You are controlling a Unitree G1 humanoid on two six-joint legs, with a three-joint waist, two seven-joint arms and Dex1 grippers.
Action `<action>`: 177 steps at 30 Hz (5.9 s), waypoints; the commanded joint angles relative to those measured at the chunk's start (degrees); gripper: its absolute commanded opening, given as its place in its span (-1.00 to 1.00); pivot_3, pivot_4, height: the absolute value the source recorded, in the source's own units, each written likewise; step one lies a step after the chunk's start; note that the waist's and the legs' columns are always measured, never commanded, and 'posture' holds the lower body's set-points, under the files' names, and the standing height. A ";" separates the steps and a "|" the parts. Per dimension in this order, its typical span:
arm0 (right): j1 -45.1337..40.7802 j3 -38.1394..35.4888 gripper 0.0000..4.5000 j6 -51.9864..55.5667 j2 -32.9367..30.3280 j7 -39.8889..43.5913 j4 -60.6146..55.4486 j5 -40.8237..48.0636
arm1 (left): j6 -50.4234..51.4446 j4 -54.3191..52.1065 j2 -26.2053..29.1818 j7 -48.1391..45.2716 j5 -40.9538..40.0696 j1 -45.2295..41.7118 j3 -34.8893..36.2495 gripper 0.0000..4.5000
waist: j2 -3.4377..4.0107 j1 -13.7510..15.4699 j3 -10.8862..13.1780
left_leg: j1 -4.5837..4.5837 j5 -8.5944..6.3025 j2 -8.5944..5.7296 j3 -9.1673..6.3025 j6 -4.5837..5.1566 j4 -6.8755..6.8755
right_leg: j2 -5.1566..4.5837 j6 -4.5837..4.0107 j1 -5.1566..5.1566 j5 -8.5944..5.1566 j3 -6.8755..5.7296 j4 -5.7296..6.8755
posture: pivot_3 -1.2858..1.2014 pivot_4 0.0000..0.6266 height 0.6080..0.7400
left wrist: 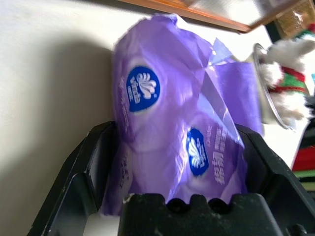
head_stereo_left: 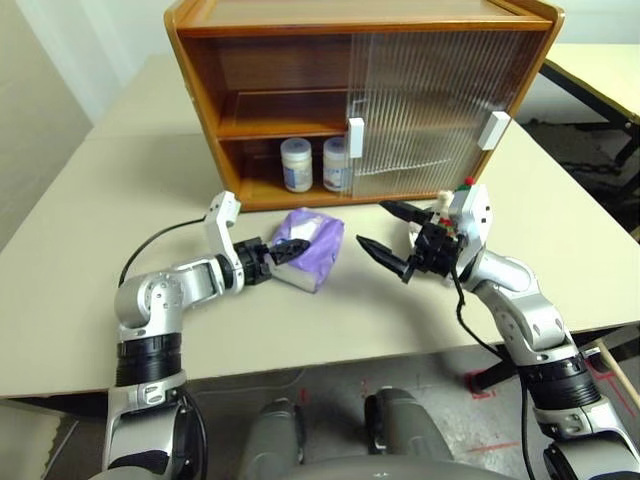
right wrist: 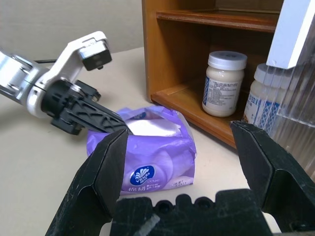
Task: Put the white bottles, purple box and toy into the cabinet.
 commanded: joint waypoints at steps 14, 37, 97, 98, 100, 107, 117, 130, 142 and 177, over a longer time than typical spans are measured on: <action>-0.76 -0.30 1.00 -0.69 -0.05 1.05 0.74 0.00 | -2.30 4.29 -1.23 1.87 -6.12 -4.87 8.35 -0.98 | -0.01 0.06 -0.03 | -0.01 0.00 0.01 0.00 0.00 0.00 | -0.01 0.00 -0.01 0.00 -0.01 -0.01 | -0.01 -1.00 1.00; -0.29 0.14 1.00 -2.32 1.31 0.54 2.10 -0.81 | -16.13 6.54 -12.18 27.70 -7.95 -29.99 15.02 -0.98 | -0.11 1.60 -0.08 | -0.02 0.01 -0.10 -0.04 -0.02 0.00 | 0.10 0.11 0.08 0.01 0.10 -0.07 | 0.00 -1.00 1.00; -0.32 0.07 1.00 -2.03 0.83 0.85 1.83 -0.61 | -33.71 -3.20 -3.38 9.58 7.31 -15.28 -11.11 -0.98 | -0.15 1.42 -0.12 | -0.01 0.03 -0.43 -0.20 -0.01 0.00 | 0.12 0.11 0.10 -0.03 0.17 -0.06 | 0.00 -1.00 1.00; -0.17 0.09 1.00 -1.98 0.80 0.78 1.64 -0.61 | -34.98 -0.94 -3.79 9.64 8.70 -16.29 -11.41 -0.98 | -0.15 1.46 -0.12 | -0.02 0.03 -0.46 -0.20 0.00 0.01 | 0.12 0.12 0.10 -0.02 0.17 -0.06 | 0.00 -1.00 1.00; -0.20 0.05 1.00 -1.88 0.80 0.63 1.56 -0.60 | -37.37 3.65 -4.11 8.95 11.19 -18.41 -11.98 -0.98 | -0.15 1.44 -0.12 | -0.02 0.03 -0.50 -0.22 0.00 0.02 | 0.12 0.13 0.10 -0.01 0.17 -0.06 | -0.01 -1.00 1.00; -0.51 -0.18 1.00 -1.89 0.77 0.12 1.63 -0.68 | -47.25 23.09 -5.16 7.35 17.89 -27.64 -11.47 -0.98 | -0.15 1.27 -0.12 | -0.03 0.03 -0.50 -0.23 0.01 0.02 | 0.13 0.16 0.10 -0.03 0.16 -0.08 | -0.02 -1.00 1.00; -0.15 -0.24 1.00 -1.81 0.80 -0.72 1.05 -0.55 | -60.03 43.68 -5.77 5.12 23.38 -37.25 -10.69 -0.98 | -0.16 1.18 -0.12 | -0.08 0.03 -0.49 -0.23 0.01 0.00 | 0.11 0.23 0.08 -0.07 0.16 -0.13 | -0.03 -1.00 1.00; -0.43 -3.40 1.00 -2.06 4.55 -2.92 1.28 3.74 | -50.82 20.35 -4.23 -1.61 21.08 -24.68 -12.10 0.31 | -0.15 0.99 -0.12 | -0.06 0.03 -0.20 -0.20 0.00 -0.01 | 0.09 0.22 0.06 -0.05 0.16 -0.05 | -0.02 -1.00 1.00; -0.61 -6.02 1.00 -5.77 8.20 -2.15 1.77 6.84 | -47.99 8.44 -1.36 -6.47 23.18 -16.13 -15.74 0.98 | -0.11 1.18 -0.15 | -0.03 0.03 -0.20 -0.19 0.00 0.01 | 0.09 0.16 0.08 0.01 0.14 -0.02 | -0.02 -1.00 1.00; -0.38 -7.56 1.00 -9.64 8.55 -3.14 0.51 8.13 | -67.47 43.75 -14.26 -1.63 33.82 -34.78 -20.65 -0.99 | -0.05 -0.59 -0.18 | -0.06 0.03 -0.23 -0.23 0.01 0.01 | 0.11 0.25 0.07 -0.06 0.15 -0.07 | -0.07 -1.00 1.00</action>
